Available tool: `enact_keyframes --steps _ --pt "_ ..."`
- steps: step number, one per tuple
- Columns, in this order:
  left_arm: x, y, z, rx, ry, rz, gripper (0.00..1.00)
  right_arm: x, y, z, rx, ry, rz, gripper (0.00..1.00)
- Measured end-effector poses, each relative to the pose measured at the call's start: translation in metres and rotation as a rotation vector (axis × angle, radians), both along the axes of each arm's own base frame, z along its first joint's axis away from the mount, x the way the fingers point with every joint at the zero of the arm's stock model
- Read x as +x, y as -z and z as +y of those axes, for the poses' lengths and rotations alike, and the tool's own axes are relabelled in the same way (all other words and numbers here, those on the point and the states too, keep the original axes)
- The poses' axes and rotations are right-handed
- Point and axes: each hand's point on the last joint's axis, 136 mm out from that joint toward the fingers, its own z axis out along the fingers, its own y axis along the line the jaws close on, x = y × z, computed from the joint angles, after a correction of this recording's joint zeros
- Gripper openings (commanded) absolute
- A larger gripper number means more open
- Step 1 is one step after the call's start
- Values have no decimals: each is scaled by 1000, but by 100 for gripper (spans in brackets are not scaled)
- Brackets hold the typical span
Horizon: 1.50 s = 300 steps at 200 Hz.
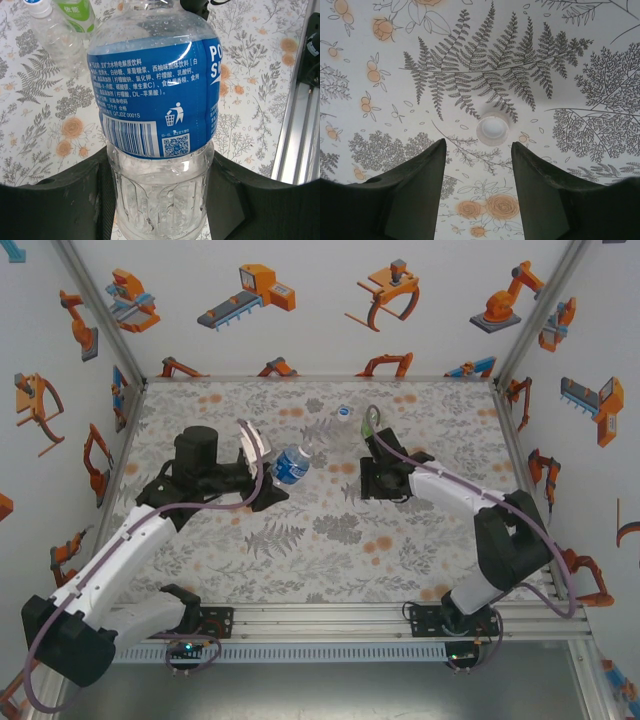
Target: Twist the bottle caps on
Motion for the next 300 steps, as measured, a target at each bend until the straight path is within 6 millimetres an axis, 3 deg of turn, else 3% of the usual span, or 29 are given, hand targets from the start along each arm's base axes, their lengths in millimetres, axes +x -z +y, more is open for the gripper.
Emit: enact_keyframes --steps 55,112,220,255,300 --pt "4 8 0 18 -15 20 22 8 26 -5 -61 -2 49 51" --pt "5 14 1 34 -24 39 22 6 40 -4 -82 -19 78 46" --pt "6 17 1 38 -29 62 22 7 39 4 -56 -46 89 32" --pt "6 17 1 37 -30 65 25 0 32 27 -32 -92 87 32" --pt "6 17 1 36 -31 67 25 -23 29 88 -27 -229 82 33"
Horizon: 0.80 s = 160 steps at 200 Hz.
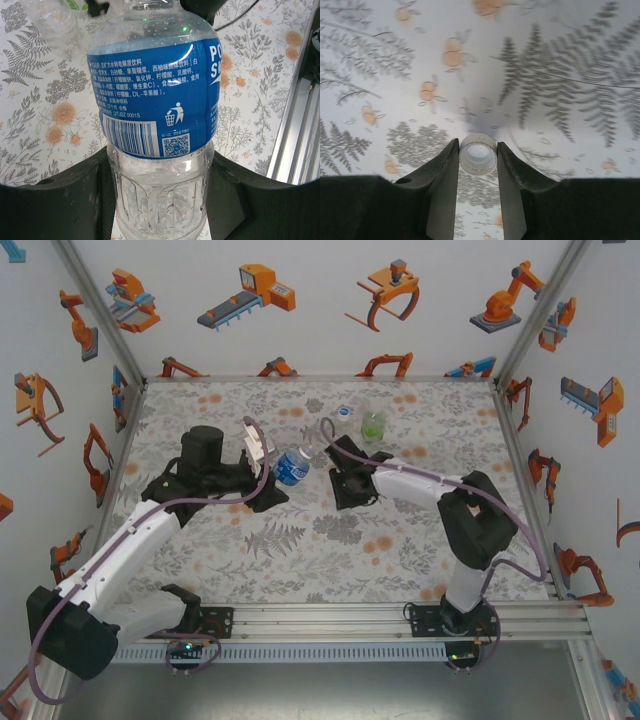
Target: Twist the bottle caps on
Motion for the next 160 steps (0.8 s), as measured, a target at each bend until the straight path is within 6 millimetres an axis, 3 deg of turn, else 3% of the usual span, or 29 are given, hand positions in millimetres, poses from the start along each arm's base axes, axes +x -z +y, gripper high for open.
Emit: enact_keyframes --steps 29,61,127,160 --pt "0 0 0 0 0 0 26 -11 16 9 -30 -25 35 37" --pt "0 0 0 0 0 0 26 -12 17 6 -43 -22 40 43" --pt "2 4 0 9 -5 9 26 -11 -5 5 -21 -18 3 43" --pt "4 6 0 15 -9 14 27 -12 -6 6 -16 -22 4 43"
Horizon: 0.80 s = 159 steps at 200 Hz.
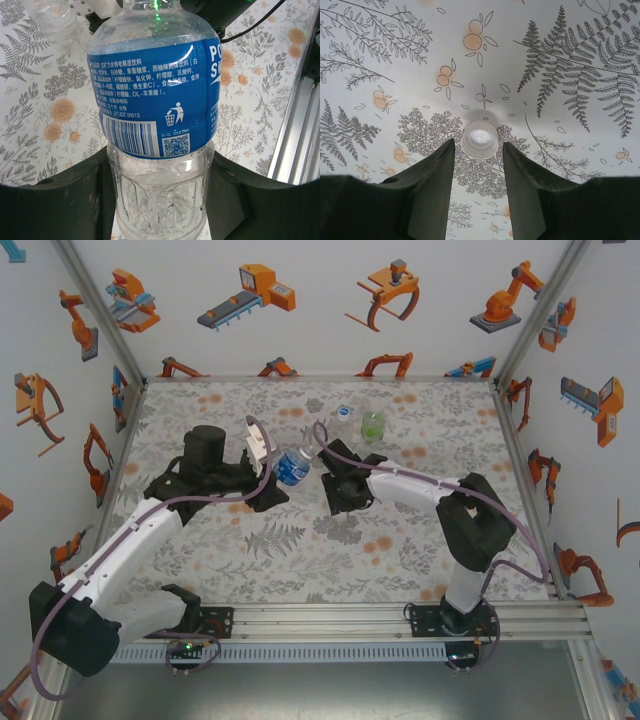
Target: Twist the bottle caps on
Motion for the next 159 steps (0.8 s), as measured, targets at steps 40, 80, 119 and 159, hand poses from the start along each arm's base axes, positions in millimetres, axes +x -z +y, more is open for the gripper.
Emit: enact_keyframes --steps 40,80,119,159 --pt "1 0 0 1 -3 -1 26 -2 7 1 -10 -5 16 41" --pt "1 1 0 3 -2 2 26 -4 13 1 -15 -8 31 40" --pt "2 2 -1 6 -2 8 26 -4 13 1 -15 -8 31 37" --pt "2 3 -1 7 -2 10 26 -4 13 1 -16 -8 31 39"
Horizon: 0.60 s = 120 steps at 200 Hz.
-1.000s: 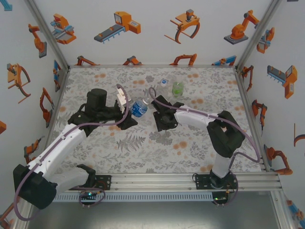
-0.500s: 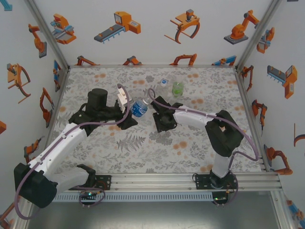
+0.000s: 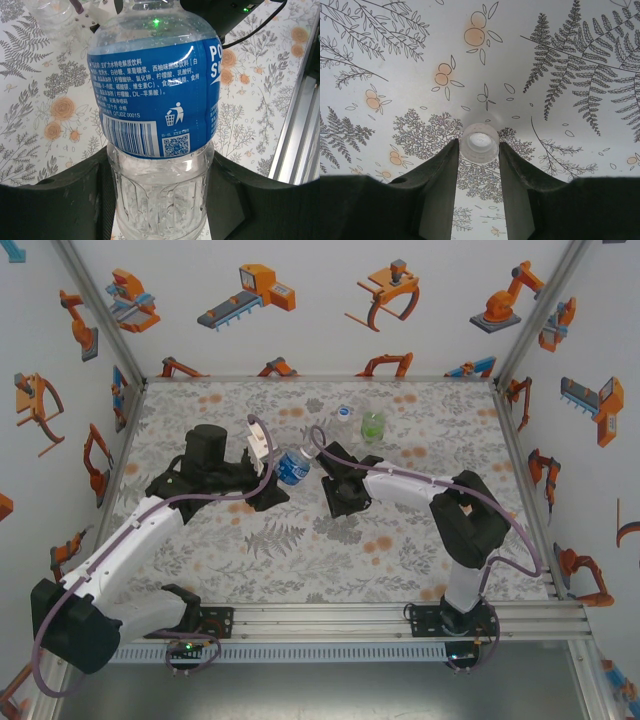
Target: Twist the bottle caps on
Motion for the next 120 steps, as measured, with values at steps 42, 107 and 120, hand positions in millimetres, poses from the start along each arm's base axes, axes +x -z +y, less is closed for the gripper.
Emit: enact_keyframes --steps 42,107,120 --pt "0 1 0 2 0 4 26 0 -1 0 0 -1 -1 40" --pt "0 1 0 2 0 4 26 1 -6 1 5 -1 -5 38" --pt "0 1 -1 2 1 4 26 1 -6 1 5 -1 -5 37"
